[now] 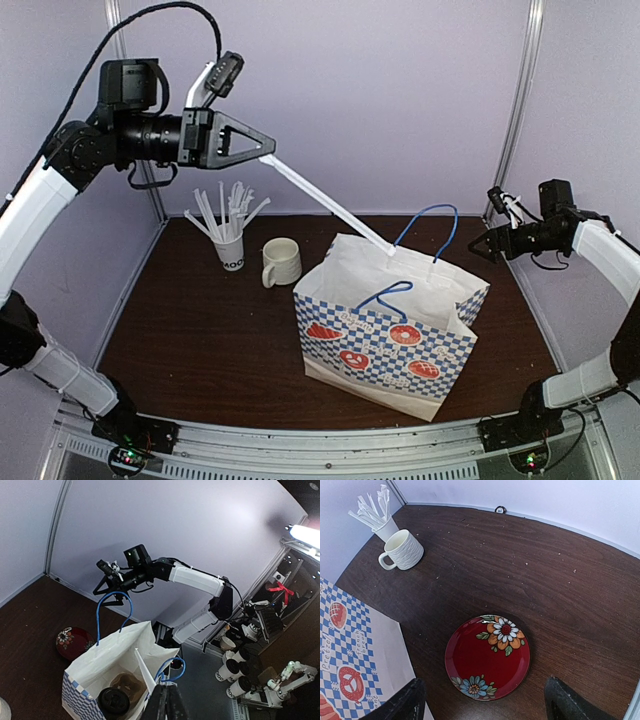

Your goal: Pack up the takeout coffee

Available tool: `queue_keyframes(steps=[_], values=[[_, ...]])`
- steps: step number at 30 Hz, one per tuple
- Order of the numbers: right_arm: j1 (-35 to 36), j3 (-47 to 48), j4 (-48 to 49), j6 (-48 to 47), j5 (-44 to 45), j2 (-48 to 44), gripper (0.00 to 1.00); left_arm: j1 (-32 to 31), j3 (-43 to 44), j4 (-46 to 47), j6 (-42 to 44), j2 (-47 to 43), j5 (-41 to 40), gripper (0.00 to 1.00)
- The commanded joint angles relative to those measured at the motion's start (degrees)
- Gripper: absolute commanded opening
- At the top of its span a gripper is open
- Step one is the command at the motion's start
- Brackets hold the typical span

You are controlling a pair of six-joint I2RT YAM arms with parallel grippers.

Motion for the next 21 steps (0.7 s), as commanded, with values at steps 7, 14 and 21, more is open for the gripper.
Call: queue_keyframes(steps=[7, 14, 21], values=[[-0.2, 0.25, -0.4, -1.24, 0.28, 1.0, 0.85, -8.64, -2.47, 7.13, -0.7, 11.98, 0.4, 0.0], [-0.2, 0.57, -1.34, -1.81, -0.34, 0.84, 0.88, -12.93, 5.22, 6.27, -1.96, 26.23, 0.6, 0.0], [-0.2, 0.4, -1.22, -1.79, -0.33, 0.64, 0.88, -13.47, 9.95, 2.73, -2.4, 33.27, -2.24, 0.0]])
